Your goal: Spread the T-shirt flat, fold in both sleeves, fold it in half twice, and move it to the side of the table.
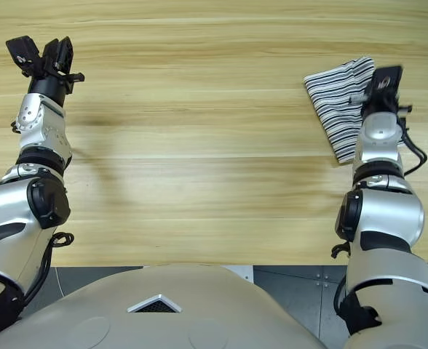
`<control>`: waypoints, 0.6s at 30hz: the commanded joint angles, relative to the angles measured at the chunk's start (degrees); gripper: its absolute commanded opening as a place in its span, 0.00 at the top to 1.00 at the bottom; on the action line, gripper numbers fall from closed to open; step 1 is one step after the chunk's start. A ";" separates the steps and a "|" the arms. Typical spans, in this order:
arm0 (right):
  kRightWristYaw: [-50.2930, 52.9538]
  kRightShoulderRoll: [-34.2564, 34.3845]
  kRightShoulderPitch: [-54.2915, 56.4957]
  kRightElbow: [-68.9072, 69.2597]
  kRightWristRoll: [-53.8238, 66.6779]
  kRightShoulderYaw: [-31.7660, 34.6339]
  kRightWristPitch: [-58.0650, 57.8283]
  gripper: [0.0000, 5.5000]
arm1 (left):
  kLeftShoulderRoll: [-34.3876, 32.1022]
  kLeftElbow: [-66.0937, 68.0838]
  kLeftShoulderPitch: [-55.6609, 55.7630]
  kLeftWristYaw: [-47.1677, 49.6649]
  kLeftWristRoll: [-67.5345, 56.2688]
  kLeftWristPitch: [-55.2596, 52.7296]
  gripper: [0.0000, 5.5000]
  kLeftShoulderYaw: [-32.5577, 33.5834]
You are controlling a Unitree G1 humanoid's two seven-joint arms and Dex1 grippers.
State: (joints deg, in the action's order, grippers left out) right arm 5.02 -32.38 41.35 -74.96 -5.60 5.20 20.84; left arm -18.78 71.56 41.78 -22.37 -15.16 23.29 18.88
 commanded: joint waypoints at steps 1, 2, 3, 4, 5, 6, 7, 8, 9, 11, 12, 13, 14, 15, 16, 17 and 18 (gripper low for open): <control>7.93 0.42 4.95 3.34 -5.35 -3.23 7.23 0.75 | 0.46 1.35 2.79 4.30 2.77 4.37 0.75 -0.51; 10.01 0.60 5.58 4.48 -7.31 -4.64 8.51 0.75 | 0.66 1.58 3.17 5.76 3.71 5.28 0.75 -1.06; 11.29 1.02 6.16 5.07 -8.88 -5.84 9.38 0.75 | 0.92 1.90 3.66 6.98 4.43 5.66 0.75 -1.31; 11.62 2.61 6.43 5.62 -9.81 -6.91 10.82 0.75 | 1.18 2.21 3.90 8.67 5.05 6.23 0.75 -1.38; 10.61 4.66 6.50 5.69 -10.14 -7.75 12.55 0.75 | 1.53 2.51 3.99 10.43 5.35 6.77 0.75 -1.16; 5.78 8.91 5.90 4.97 -8.94 -8.26 15.94 0.75 | 2.19 3.03 3.87 11.87 5.81 6.84 0.75 -1.17; -0.89 14.44 4.50 3.71 -6.92 -8.30 19.66 0.75 | 2.91 3.54 3.57 13.52 7.41 6.70 0.75 -2.28; -5.09 18.35 2.90 2.37 -5.41 -7.88 21.54 0.75 | 3.75 3.92 3.52 15.34 9.77 6.91 0.75 -4.08; -7.08 21.25 1.22 0.89 -6.61 -9.40 22.40 0.75 | 4.13 4.18 3.30 18.59 13.10 7.37 0.75 -6.54; -1.81 21.31 -0.65 -0.28 -19.40 -20.56 22.36 0.75 | 4.34 4.41 3.84 24.87 18.87 8.21 0.75 -10.65; -0.76 21.18 -1.25 -0.61 -23.19 -23.87 22.58 0.75 | 4.45 4.46 4.27 26.46 19.76 8.53 0.75 -11.01; 0.69 21.20 -1.65 -0.87 -26.54 -26.84 22.34 0.75 | 4.84 4.50 4.83 25.97 18.71 8.62 0.75 -9.82; 1.67 21.36 -1.96 -1.08 -29.04 -29.13 22.51 0.75 | 5.27 4.55 5.21 24.78 17.37 8.53 0.75 -8.49; 1.12 21.61 -2.39 -1.34 -30.08 -30.31 23.32 0.75 | 5.83 4.65 5.55 23.13 16.13 8.32 0.75 -7.35; 0.21 21.74 -2.78 -1.58 -30.46 -30.94 24.24 0.75 | 6.26 4.73 5.80 22.22 15.65 8.23 0.75 -6.86; -0.70 21.74 -2.95 -1.76 -30.18 -30.94 24.85 0.75 | 6.56 4.81 6.03 21.88 15.77 8.15 0.75 -6.84; -1.55 21.69 -2.90 -1.98 -29.44 -30.44 24.94 0.75 | 6.57 4.95 6.14 22.98 16.92 7.82 0.75 -7.59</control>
State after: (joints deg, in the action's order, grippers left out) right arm 5.35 -10.59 38.90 -76.31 -35.56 -25.39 45.18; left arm -12.64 75.73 46.63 0.22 0.83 31.72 11.74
